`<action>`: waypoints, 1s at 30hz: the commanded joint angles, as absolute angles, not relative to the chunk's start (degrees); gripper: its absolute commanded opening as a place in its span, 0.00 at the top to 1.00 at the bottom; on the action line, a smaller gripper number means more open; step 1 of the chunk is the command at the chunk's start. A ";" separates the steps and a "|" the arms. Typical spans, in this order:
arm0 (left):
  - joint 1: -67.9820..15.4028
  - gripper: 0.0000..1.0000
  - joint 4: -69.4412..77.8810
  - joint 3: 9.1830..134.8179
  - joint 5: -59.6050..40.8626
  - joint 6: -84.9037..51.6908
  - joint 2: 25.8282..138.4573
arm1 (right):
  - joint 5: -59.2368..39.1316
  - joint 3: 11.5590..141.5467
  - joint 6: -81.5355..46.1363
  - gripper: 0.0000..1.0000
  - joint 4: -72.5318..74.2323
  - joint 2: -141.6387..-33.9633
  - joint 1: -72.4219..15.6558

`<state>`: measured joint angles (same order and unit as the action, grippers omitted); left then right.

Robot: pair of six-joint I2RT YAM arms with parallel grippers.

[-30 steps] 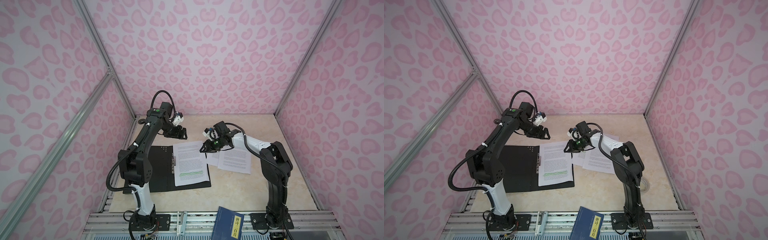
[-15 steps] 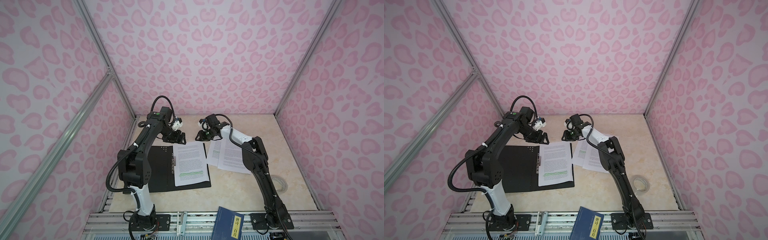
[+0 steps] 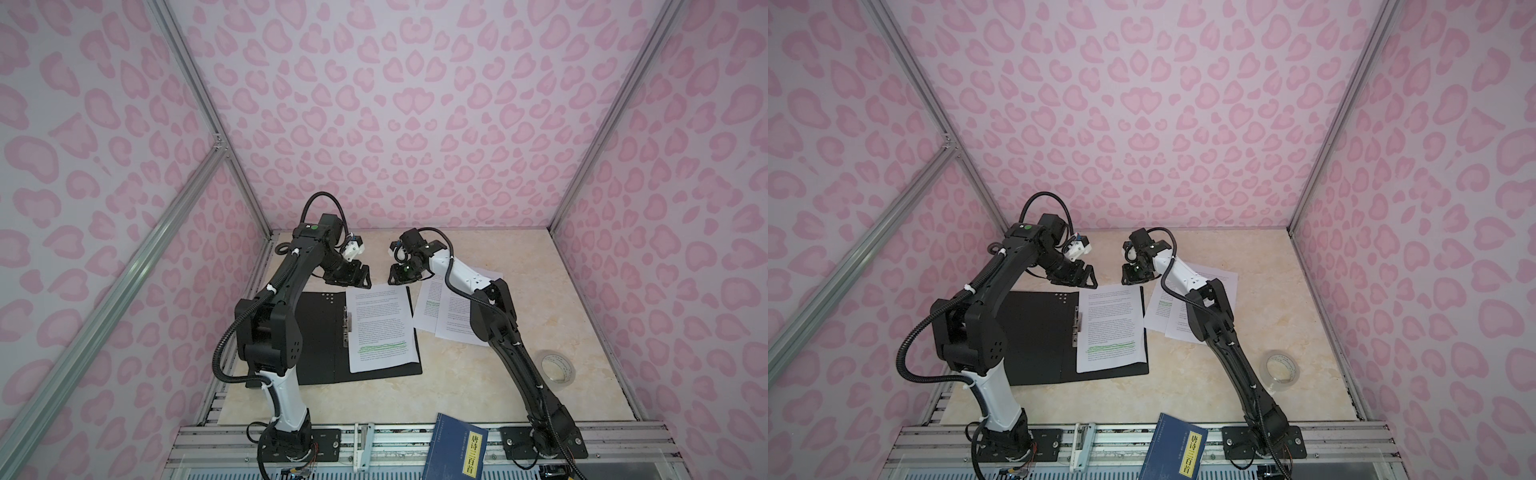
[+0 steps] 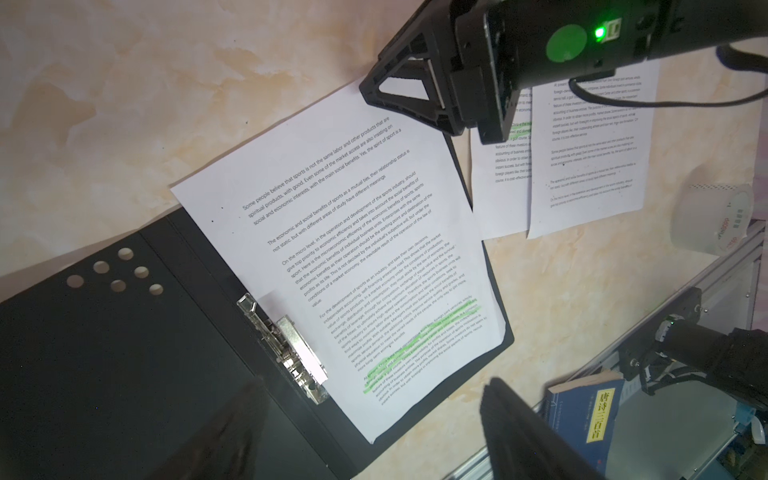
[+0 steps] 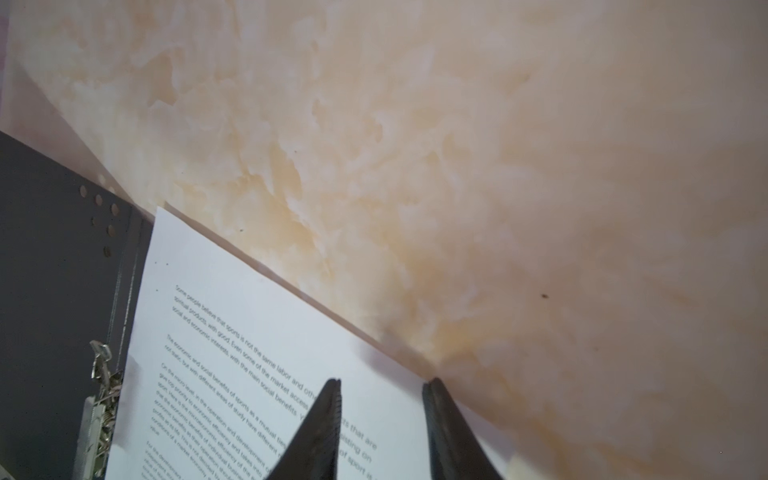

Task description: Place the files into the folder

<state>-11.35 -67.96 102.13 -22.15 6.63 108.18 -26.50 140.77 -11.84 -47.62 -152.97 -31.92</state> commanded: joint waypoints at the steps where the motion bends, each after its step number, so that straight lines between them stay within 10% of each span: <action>1: -11.17 0.16 -67.94 102.11 -23.22 7.12 108.50 | -24.55 143.97 -10.03 0.63 -53.25 -154.93 -32.17; 30: -10.89 0.16 -67.46 101.82 -24.77 6.86 108.19 | -22.01 147.92 -8.81 0.64 -58.25 -157.03 -31.12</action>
<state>-10.94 -67.57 102.00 -23.59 6.63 108.18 -23.90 148.59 -10.48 -51.55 -157.01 -30.83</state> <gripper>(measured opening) 0.839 0.358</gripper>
